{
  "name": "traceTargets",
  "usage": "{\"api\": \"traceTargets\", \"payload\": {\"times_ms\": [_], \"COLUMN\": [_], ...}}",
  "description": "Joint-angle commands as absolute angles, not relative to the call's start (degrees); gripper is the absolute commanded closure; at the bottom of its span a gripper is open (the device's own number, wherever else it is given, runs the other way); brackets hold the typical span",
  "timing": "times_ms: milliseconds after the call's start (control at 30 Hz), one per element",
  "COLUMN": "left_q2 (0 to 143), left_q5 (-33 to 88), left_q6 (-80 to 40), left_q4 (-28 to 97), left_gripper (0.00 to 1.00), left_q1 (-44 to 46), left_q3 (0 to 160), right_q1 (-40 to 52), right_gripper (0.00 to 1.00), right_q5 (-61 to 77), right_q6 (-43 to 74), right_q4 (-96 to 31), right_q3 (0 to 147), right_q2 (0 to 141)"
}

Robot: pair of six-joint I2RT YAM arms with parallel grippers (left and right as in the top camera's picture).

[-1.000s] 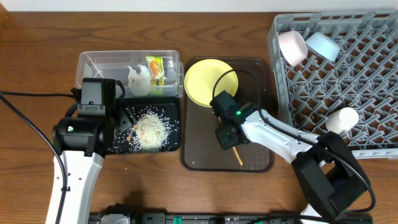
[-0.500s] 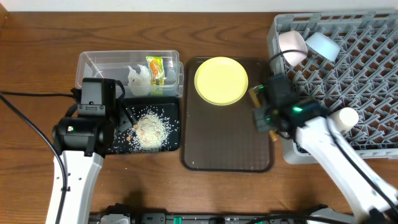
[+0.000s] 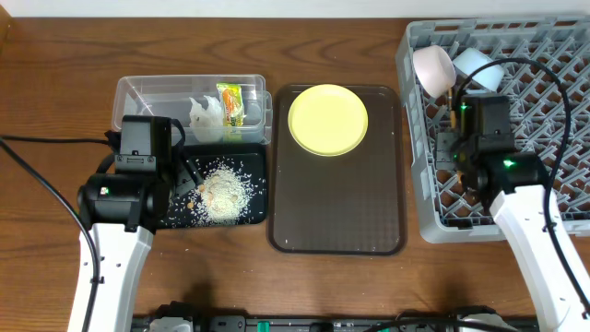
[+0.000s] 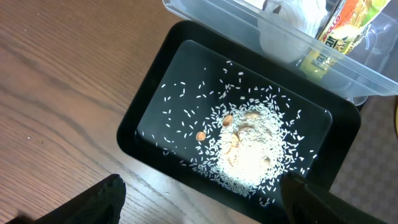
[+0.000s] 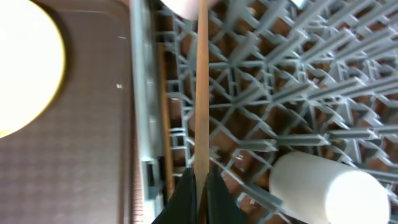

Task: Sort waste into correct bins and load items into the dishwasher rack
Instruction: 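Place the second chopstick into the dish rack with right gripper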

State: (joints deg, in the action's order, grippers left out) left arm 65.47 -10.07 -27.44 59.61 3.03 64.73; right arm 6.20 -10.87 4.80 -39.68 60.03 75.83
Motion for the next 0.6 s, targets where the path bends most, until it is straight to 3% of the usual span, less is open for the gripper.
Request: {"api": "traceTargets", "payload": {"times_ms": [0, 367, 467, 567], "left_q2": [65.5, 65.5, 65.5, 65.5], "left_q5": [-11.0, -11.0, -11.0, -11.0], "left_q6": [-28.2, -28.2, -28.2, -28.2], "left_q4": [59.7, 59.8, 59.8, 59.8], "left_gripper": [0.17, 0.18, 0.18, 0.18], "left_q1": [2.7, 2.7, 2.7, 2.7], "left_q3": [64.9, 64.9, 64.9, 64.9], "right_q1": [5.3, 5.4, 5.3, 5.3], "right_gripper": [0.99, 0.98, 0.78, 0.72], "right_q5": [-5.9, -1.1, -1.3, -1.7], "right_q6": [2.8, 1.6, 1.6, 1.6], "right_q4": [-40.1, -40.2, -40.2, -40.0], "right_q3": [60.2, 60.2, 60.2, 60.4], "right_q2": [78.6, 87.3, 87.8, 87.0]}}
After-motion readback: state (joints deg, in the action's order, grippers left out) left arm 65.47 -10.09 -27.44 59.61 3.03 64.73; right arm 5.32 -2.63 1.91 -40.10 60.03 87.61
